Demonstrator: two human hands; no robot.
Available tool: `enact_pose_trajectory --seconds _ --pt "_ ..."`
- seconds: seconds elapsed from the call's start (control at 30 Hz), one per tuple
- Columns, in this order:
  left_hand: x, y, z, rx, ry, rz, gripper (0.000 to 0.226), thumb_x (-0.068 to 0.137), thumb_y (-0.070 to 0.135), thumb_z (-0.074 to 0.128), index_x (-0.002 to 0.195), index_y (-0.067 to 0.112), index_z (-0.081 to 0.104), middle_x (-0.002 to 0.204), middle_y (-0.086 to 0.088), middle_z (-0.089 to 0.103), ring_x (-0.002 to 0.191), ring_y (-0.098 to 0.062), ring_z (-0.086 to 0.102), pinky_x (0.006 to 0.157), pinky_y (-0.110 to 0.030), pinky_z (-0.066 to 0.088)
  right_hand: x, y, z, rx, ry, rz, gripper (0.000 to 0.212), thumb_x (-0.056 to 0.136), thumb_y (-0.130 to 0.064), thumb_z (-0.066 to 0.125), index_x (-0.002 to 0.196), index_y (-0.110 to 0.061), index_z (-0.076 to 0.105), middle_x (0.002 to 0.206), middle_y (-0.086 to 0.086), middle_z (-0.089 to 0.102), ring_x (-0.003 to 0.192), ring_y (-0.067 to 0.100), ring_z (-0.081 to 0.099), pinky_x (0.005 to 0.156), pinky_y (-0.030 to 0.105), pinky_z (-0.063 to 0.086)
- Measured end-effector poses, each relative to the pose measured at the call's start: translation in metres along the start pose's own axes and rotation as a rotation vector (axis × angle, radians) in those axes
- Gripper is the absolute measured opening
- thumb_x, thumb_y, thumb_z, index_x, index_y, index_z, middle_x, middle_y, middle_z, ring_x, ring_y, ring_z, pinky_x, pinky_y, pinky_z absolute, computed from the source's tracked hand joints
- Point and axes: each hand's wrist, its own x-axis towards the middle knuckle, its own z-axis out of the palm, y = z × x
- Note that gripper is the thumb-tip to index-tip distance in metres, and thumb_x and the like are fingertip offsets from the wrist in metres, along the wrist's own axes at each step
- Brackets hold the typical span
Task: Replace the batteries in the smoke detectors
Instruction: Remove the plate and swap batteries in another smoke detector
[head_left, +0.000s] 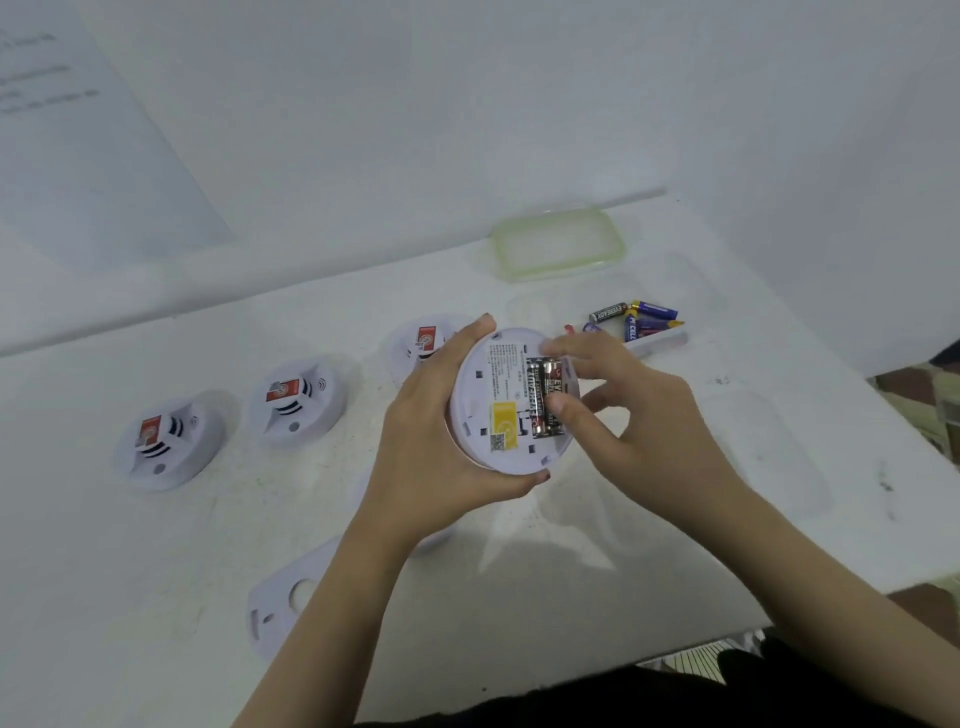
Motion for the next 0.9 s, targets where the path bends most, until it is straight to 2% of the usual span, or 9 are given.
enact_pose_trajectory --seconds 0.07,0.17,0.3,0.43,0.53,0.67,0.73,0.8,0.9 --pt "0.004 0.001 0.006 0.009 -0.001 0.011 0.101 0.052 0.050 0.082 0.139 0.025 0.038 0.139 0.010 0.049 0.127 -0.015 0.051 0.102 -0.049 0.046 -0.004 0.010 -0.003 -0.032 0.089 -0.059 0.034 0.085 -0.017 0.062 0.118 -0.025 0.062 0.109 -0.023 0.059 0.092 -0.005 0.061 0.078 0.005 0.044" --pt "0.006 0.002 0.019 0.013 -0.017 0.027 0.105 0.050 0.046 0.086 0.141 0.019 0.039 0.138 0.007 0.052 0.126 -0.012 0.051 0.102 -0.045 0.046 -0.007 0.022 -0.012 -0.068 0.184 -0.116 0.028 0.083 -0.013 0.065 0.111 -0.016 0.068 0.116 -0.007 0.063 0.112 0.002 0.056 0.092 0.017 0.045" --pt "0.006 0.008 0.037 -0.025 -0.027 0.046 0.104 0.051 0.040 0.088 0.140 0.017 0.040 0.134 0.002 0.056 0.122 -0.014 0.055 0.097 -0.048 0.049 -0.007 0.034 -0.023 -0.108 0.263 -0.163 0.019 0.080 -0.012 0.067 0.098 -0.012 0.071 0.105 -0.002 0.066 0.103 0.010 0.059 0.092 0.026 0.046" --pt "0.005 0.018 0.050 0.031 -0.018 0.084 0.099 0.054 0.047 0.083 0.139 0.023 0.038 0.133 0.009 0.054 0.120 -0.005 0.054 0.098 -0.040 0.050 -0.010 0.042 -0.033 -0.084 0.236 -0.168 0.014 0.078 -0.009 0.066 0.092 -0.009 0.067 0.097 -0.004 0.064 0.096 0.009 0.057 0.086 0.021 0.043" --pt "0.004 0.019 0.055 0.068 -0.011 0.052 0.099 0.054 0.052 0.080 0.139 0.027 0.036 0.136 0.004 0.055 0.121 -0.007 0.053 0.100 -0.040 0.049 -0.015 0.042 -0.038 -0.031 0.191 -0.180 0.009 0.079 -0.008 0.065 0.088 -0.008 0.063 0.090 -0.008 0.061 0.089 0.002 0.055 0.082 0.013 0.039" --pt "0.008 0.020 0.056 0.094 0.007 0.005 0.098 0.052 0.059 0.076 0.138 0.035 0.036 0.135 0.026 0.044 0.121 0.015 0.043 0.103 -0.010 0.037 -0.024 0.038 -0.043 0.023 0.216 -0.158 0.012 0.079 -0.003 0.068 0.089 -0.007 0.064 0.082 -0.013 0.061 0.082 -0.004 0.055 0.076 0.004 0.038" --pt "0.009 0.015 0.056 0.082 0.017 -0.008 0.101 0.050 0.058 0.078 0.138 0.031 0.037 0.137 0.018 0.049 0.122 0.009 0.047 0.103 -0.013 0.038 -0.025 0.037 -0.050 0.051 0.226 -0.123 0.013 0.077 -0.003 0.069 0.087 -0.011 0.063 0.077 -0.016 0.060 0.080 -0.006 0.056 0.073 0.003 0.037" --pt "0.008 0.012 0.054 0.068 0.019 -0.035 0.106 0.047 0.057 0.081 0.139 0.027 0.038 0.139 0.011 0.052 0.124 0.000 0.050 0.105 -0.019 0.040 -0.025 0.040 -0.061 0.072 0.149 -0.100 0.014 0.078 -0.009 0.069 0.085 -0.018 0.062 0.073 -0.016 0.062 0.078 -0.002 0.059 0.072 0.006 0.039" --pt "0.007 0.012 0.053 0.056 0.008 -0.044 0.108 0.045 0.057 0.081 0.139 0.023 0.040 0.138 0.013 0.051 0.124 -0.002 0.050 0.105 -0.016 0.039 -0.024 0.057 -0.075 -0.054 -0.120 -0.099 0.008 0.080 -0.029 0.065 0.087 -0.029 0.062 0.077 -0.016 0.065 0.082 0.005 0.058 0.074 0.016 0.043"
